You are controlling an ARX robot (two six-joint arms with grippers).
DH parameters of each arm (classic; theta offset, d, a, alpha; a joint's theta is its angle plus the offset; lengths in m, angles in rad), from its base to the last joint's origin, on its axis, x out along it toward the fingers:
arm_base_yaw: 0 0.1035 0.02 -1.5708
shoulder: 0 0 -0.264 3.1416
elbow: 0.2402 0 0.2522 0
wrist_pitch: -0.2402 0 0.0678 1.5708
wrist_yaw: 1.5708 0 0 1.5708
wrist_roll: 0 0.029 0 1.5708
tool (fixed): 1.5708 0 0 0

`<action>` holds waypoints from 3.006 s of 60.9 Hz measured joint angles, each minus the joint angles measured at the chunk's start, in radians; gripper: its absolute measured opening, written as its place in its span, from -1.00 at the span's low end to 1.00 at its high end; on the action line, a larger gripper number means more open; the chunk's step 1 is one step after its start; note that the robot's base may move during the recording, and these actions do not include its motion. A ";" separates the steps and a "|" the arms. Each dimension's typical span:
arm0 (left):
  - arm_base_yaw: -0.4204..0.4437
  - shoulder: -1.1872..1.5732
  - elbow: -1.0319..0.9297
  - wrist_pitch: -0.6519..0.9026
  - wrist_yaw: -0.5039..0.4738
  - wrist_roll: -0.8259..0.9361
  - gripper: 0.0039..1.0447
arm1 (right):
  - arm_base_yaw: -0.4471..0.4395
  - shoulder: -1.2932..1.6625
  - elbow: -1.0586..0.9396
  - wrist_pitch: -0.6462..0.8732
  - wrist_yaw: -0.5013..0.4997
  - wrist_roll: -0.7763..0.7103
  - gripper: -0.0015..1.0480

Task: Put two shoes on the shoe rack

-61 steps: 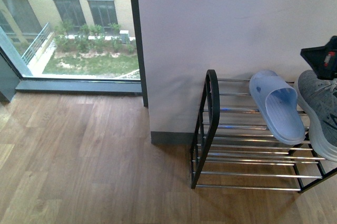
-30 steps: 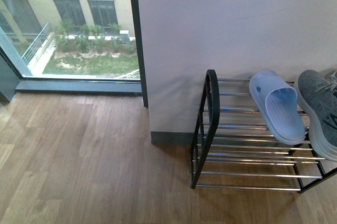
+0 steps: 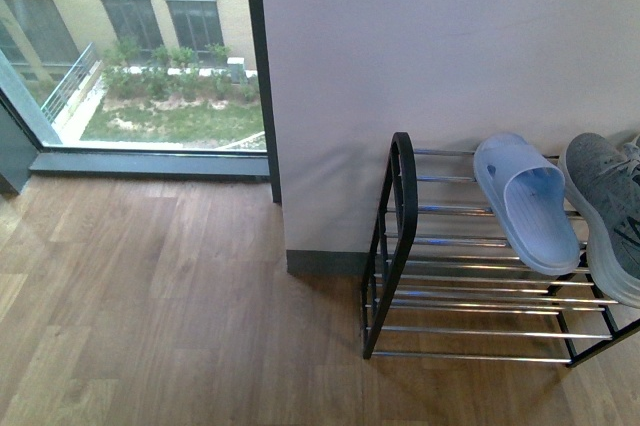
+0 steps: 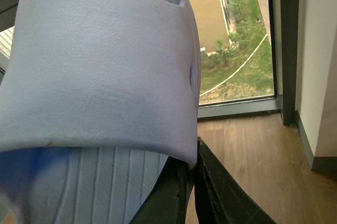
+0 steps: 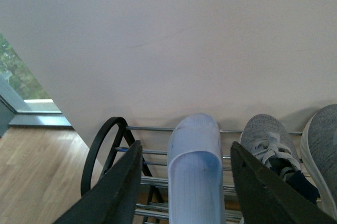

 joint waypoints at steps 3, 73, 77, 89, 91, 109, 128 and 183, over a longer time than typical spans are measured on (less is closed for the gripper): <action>0.000 0.000 0.000 0.000 0.000 0.000 -0.97 | 0.000 0.000 -0.004 0.000 0.000 0.000 -0.48; 0.000 0.000 0.002 0.000 0.000 0.000 -0.97 | 0.443 -1.498 -0.395 -0.932 0.438 -0.050 -0.97; 0.000 0.000 0.002 0.000 0.000 0.000 -0.97 | 0.443 -1.528 -0.395 -0.958 0.438 -0.050 -0.97; 0.000 0.000 0.002 0.000 0.001 0.000 -0.97 | 0.443 -1.624 -0.395 -1.051 0.438 -0.050 -0.97; 0.000 0.000 0.002 0.000 0.001 0.001 -0.97 | 0.443 -1.636 -0.395 -1.064 0.438 -0.050 -0.97; 0.000 0.000 0.002 0.000 0.001 0.000 -0.97 | 0.443 -1.733 -0.395 -1.160 0.438 -0.050 -0.97; 0.000 0.000 0.002 0.000 0.001 0.001 -0.97 | 0.443 -1.906 -0.394 -1.367 0.439 -0.050 -0.97; 0.000 0.000 0.002 0.000 -0.005 0.000 -0.97 | 0.445 -1.959 -0.394 -1.390 0.434 -0.051 0.28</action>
